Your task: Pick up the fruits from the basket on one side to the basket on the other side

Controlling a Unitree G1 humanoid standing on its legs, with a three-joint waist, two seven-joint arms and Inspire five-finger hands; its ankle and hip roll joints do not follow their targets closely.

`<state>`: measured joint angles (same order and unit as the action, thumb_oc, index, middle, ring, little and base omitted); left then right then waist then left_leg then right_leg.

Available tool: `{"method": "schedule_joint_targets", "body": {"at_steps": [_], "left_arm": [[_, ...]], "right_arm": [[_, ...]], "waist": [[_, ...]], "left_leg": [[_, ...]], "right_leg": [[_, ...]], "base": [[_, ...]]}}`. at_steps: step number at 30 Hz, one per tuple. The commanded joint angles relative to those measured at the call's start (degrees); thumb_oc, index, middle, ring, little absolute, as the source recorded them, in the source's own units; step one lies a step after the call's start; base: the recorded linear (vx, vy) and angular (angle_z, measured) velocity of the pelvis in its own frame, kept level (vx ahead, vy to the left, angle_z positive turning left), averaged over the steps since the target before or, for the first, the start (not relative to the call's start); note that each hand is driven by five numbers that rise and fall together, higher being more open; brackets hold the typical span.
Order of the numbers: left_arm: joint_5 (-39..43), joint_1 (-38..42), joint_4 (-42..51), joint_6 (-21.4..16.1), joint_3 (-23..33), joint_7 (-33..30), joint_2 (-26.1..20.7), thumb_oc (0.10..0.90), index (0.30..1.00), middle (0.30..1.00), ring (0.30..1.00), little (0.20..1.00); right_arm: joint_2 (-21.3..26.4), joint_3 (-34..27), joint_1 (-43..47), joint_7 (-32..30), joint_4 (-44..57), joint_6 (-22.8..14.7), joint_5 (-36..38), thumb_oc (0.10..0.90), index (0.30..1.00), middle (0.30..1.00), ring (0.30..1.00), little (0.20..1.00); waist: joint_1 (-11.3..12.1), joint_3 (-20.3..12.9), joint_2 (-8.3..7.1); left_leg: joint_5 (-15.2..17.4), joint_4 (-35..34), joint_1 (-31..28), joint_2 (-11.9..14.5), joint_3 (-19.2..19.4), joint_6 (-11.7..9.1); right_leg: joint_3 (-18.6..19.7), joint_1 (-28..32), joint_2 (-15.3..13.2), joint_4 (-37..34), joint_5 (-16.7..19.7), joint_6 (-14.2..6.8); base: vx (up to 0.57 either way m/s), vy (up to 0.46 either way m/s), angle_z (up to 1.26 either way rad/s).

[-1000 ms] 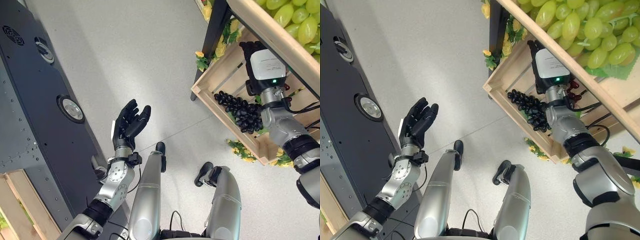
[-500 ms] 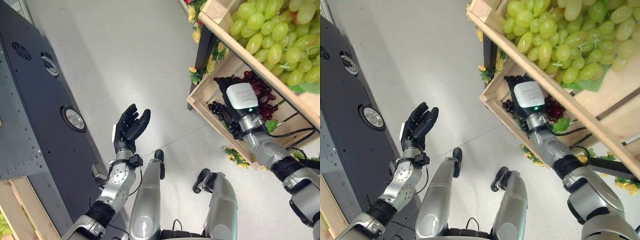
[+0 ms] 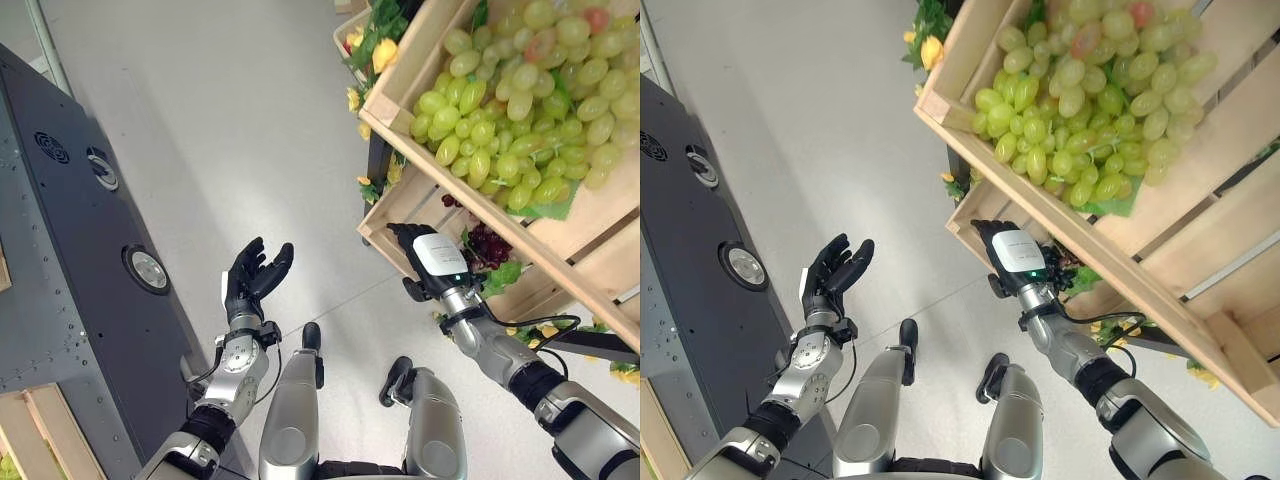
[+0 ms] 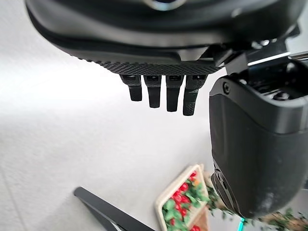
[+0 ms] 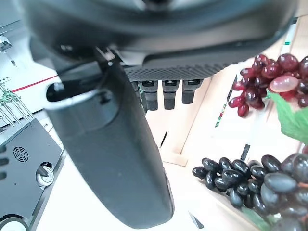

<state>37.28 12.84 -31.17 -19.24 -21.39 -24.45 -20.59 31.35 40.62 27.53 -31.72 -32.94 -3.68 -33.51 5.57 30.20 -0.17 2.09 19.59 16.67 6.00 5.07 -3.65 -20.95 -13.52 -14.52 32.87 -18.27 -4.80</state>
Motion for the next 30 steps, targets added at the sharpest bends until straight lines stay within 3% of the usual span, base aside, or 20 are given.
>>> {"method": "schedule_joint_targets", "body": {"at_steps": [1,4,7,11,15,18,20,21,22,28,30], "left_arm": [[-4.54,-3.31,1.52,-2.11,1.00,1.65,1.24,0.800,0.900,0.900,0.900,0.900],[-6.10,-5.03,1.09,-1.02,1.73,2.19,1.47,0.800,0.900,0.900,0.900,0.900],[-9.87,-7.37,0.00,2.75,2.86,3.06,1.71,0.800,0.900,0.900,0.900,0.900],[-6.80,-8.75,-1.32,3.33,5.47,5.31,3.04,0.800,0.900,0.900,0.900,0.900],[-12.89,-10.04,-0.62,4.39,6.25,5.74,2.46,0.800,0.900,0.900,0.900,0.900],[-19.95,-9.84,-2.60,8.46,5.89,5.27,0.59,0.800,0.900,0.900,0.900,0.900],[-21.46,-8.66,-4.95,10.26,4.96,6.48,-0.20,0.800,0.900,0.900,0.900,0.900],[-22.50,-6.45,-8.05,10.46,3.18,8.86,-0.97,0.800,0.900,0.900,0.900,0.900],[-23.21,-5.61,-9.09,10.27,2.53,9.66,-1.27,0.800,0.900,0.900,0.900,0.900],[-21.28,-6.17,-10.13,8.62,3.76,7.26,0.18,0.800,0.900,0.900,0.900,0.900],[-22.09,-8.15,-9.38,7.67,4.25,7.64,0.81,0.800,0.900,0.900,0.900,0.900]], "right_arm": [[-1.17,-0.57,-2.08,1.91,2.32,-3.97,2.30,0.800,0.900,0.900,0.900,0.900],[-2.18,-1.20,-5.45,4.84,2.02,-5.25,5.75,0.800,0.900,0.900,0.900,0.900],[-4.59,-3.19,-11.53,9.70,2.25,-6.20,15.90,0.800,0.900,0.900,0.900,0.900],[-7.69,-6.45,-16.89,16.07,3.23,-7.25,28.24,0.800,0.900,0.900,0.900,0.900],[-9.96,-8.30,-19.51,19.95,3.68,-7.68,32.30,0.800,0.900,0.900,0.900,0.900],[-11.38,-8.65,-19.80,23.38,2.39,-6.71,35.97,0.800,0.900,0.900,0.900,0.900],[-11.88,-9.20,-19.86,24.16,1.62,-6.02,39.40,0.800,0.900,0.900,0.900,0.900],[-12.11,-10.47,-21.18,23.82,1.35,-6.34,42.17,0.800,0.900,0.900,0.900,0.900],[-12.12,-11.21,-21.86,23.45,1.02,-7.02,42.60,0.800,0.900,0.900,0.900,0.900],[-12.77,-14.30,-22.27,25.93,-2.23,-7.27,44.87,0.800,0.900,0.900,0.900,0.900],[-12.51,-15.39,-22.34,27.06,-2.55,-7.14,44.81,0.800,0.900,0.900,0.900,0.900]], "waist": [[0.44,-9.70,-0.05],[0.65,-11.35,-0.04],[1.08,-14.53,0.27],[1.32,-17.02,0.76],[1.82,-18.11,1.27],[1.81,-19.19,1.73],[0.35,-20.08,1.72],[-2.18,-20.78,1.51],[-3.01,-21.10,1.42],[-3.04,-21.28,1.56],[-2.06,-20.53,1.61]], "left_leg": [[4.46,-1.69,-5.39,0.46,0.53,1.19],[3.64,-4.55,-7.87,0.16,0.41,0.97],[1.38,-10.99,-12.20,-0.81,-0.21,0.79],[0.78,-14.42,-15.31,-1.76,-0.41,1.15],[2.21,-13.51,-15.98,-2.80,-0.81,1.99],[1.72,-16.79,-17.95,-3.79,-2.23,3.22],[0.06,-18.81,-17.78,-4.33,-4.93,4.00],[-0.95,-19.74,-17.47,-5.15,-8.81,4.38],[-1.26,-19.72,-17.20,-5.49,-10.09,4.33],[-2.51,-20.55,-17.40,-5.17,-11.04,2.89],[-4.71,-21.24,-16.10,-4.63,-12.03,1.01]], "right_leg": [[0.26,6.32,0.15,-13.12,8.87,0.75],[-0.12,9.59,0.74,-16.74,9.60,0.51],[-0.67,14.41,1.32,-22.45,11.68,-0.36],[-1.46,17.70,0.86,-26.72,14.35,-1.20],[-1.30,18.57,-0.21,-26.29,14.88,-1.49],[0.34,19.12,0.03,-24.97,14.76,-1.79],[4.29,18.03,2.91,-25.24,13.90,-0.92],[10.69,16.57,7.41,-24.20,11.71,0.54],[12.10,16.15,8.75,-23.82,11.16,1.19],[10.32,17.06,10.33,-24.46,9.80,3.41],[8.34,18.53,11.36,-25.24,9.42,4.97]], "base": [[0.10,-0.036,0.05],[0.09,-0.025,0.00],[0.09,-0.012,0.15],[0.06,0.040,0.15],[0.04,0.084,0.13],[0.01,0.053,0.18],[-0.03,-0.081,0.27],[0.01,-0.192,0.80],[0.00,-0.179,1.13],[-0.06,-0.157,0.79],[-0.10,-0.259,0.08]]}}
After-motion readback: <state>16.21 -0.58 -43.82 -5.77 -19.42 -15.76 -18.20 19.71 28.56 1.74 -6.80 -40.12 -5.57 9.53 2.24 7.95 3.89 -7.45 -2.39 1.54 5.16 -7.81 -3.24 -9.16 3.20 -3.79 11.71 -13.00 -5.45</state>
